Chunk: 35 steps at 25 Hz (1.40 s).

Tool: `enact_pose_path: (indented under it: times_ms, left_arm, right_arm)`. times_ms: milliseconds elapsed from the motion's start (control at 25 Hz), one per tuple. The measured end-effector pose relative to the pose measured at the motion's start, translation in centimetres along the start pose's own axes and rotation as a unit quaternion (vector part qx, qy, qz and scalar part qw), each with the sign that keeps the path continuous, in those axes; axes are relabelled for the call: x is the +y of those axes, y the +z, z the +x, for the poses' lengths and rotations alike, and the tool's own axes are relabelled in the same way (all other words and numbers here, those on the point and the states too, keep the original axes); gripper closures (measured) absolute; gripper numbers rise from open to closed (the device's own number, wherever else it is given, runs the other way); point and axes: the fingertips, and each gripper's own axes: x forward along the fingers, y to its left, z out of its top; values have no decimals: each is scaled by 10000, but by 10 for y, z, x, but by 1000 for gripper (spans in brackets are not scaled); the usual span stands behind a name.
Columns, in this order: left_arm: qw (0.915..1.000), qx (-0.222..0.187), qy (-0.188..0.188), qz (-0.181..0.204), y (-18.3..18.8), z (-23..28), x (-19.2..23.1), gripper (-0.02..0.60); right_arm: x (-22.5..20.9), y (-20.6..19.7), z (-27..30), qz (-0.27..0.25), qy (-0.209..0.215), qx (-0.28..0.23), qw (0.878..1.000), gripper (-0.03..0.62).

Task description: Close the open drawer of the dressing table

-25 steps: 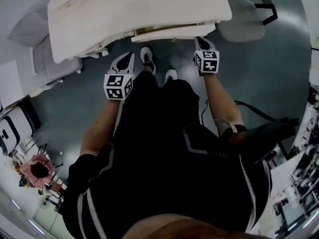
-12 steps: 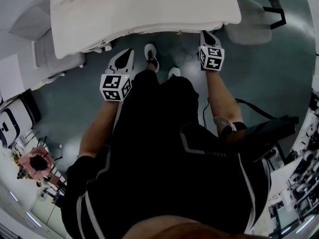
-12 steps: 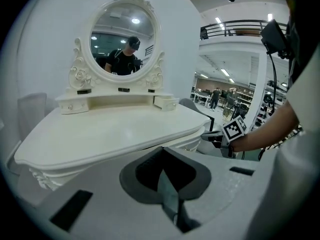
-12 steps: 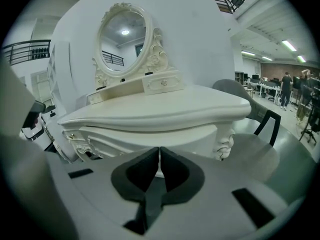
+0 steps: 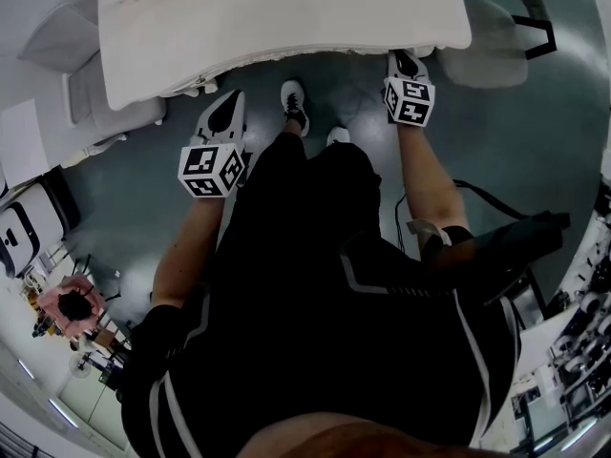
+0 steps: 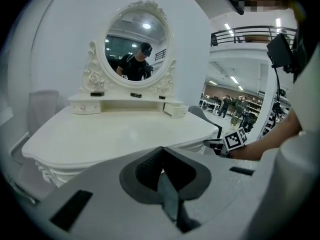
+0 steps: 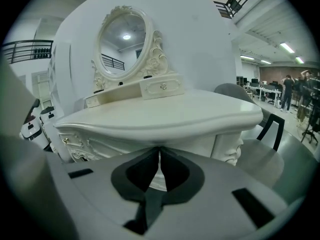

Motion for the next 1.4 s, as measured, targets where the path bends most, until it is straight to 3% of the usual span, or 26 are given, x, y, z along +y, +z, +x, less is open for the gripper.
enact_pose_path:
  times_ms: [320,600,720,840,1040,1240,1400]
  left_arm:
    - [9996,-230,127,-104,17,-9,13,581]
    - [9978,-498,424,-144,30,-8,22,581]
    - [9972,-652,326,-168,46,-20,16,581]
    - [9972,-710,248,-63,65,-37,7,581]
    - [9952,-955,-38,-198,97,-54,5,581]
    - [9928,-1091,-456,-178,130,-68,9,581]
    - [9888,-1291,-722,222,159,-78,13,581]
  right_arm:
    - [5,3,-2,91,98,-227,9997,577]
    - [5,-7,3,101,364,102,9992,566]
    - [6,2,-16,144,449,135,9988,566]
    - [10,18,-46,177,526,137,9984,580]
    - [20,57,-83,179,527,61,9984,588]
    - [45,118,-123,172,504,-245,9983,588]
    - [67,176,-153,102,471,-651,9967,588]
